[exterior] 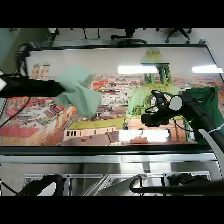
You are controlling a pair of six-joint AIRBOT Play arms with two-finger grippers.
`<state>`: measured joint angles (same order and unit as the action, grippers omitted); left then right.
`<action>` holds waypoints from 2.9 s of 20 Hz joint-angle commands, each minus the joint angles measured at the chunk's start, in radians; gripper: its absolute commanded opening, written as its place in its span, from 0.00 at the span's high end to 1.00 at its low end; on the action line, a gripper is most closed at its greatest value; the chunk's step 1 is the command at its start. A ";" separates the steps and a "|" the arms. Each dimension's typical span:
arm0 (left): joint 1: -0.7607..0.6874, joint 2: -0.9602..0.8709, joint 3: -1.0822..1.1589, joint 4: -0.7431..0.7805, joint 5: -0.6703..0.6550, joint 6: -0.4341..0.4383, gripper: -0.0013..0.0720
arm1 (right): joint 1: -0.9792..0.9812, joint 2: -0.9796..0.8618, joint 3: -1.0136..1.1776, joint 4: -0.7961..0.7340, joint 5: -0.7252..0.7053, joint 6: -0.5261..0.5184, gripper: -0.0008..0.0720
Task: Fold the shirts.
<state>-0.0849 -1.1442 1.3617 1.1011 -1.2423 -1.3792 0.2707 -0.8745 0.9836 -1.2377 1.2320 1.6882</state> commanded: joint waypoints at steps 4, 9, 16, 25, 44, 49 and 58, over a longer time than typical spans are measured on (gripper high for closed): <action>-0.291 -0.245 -0.114 -0.032 0.199 -0.021 0.95 | -0.025 0.000 0.002 -0.010 -0.015 -0.028 0.96; -0.240 -0.396 0.066 -0.029 -0.046 -0.017 0.03 | -0.084 0.000 0.073 -0.002 -0.020 -0.028 0.84; 0.000 -0.243 -0.120 -0.029 -0.161 0.021 0.03 | -0.068 -0.069 0.017 0.226 -0.039 -0.164 0.47; 0.040 -0.306 -0.483 -0.376 0.233 0.191 0.03 | 0.092 -0.269 -0.042 0.438 -0.238 -0.322 0.47; 0.089 -0.209 -0.228 -0.489 0.079 0.231 0.96 | -0.173 -0.026 0.166 0.510 -0.089 -0.428 0.96; 0.129 0.049 0.074 -0.570 -0.076 0.216 0.96 | -0.219 0.171 0.470 0.566 -0.067 -0.494 0.96; 0.275 0.338 0.300 -0.352 -0.142 0.142 0.96 | -0.219 0.291 0.674 0.317 0.007 -0.458 0.96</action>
<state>0.1303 -0.8783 1.6505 0.6926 -1.3655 -1.2205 0.0528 -0.5968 1.6318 -0.8654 1.1896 1.2190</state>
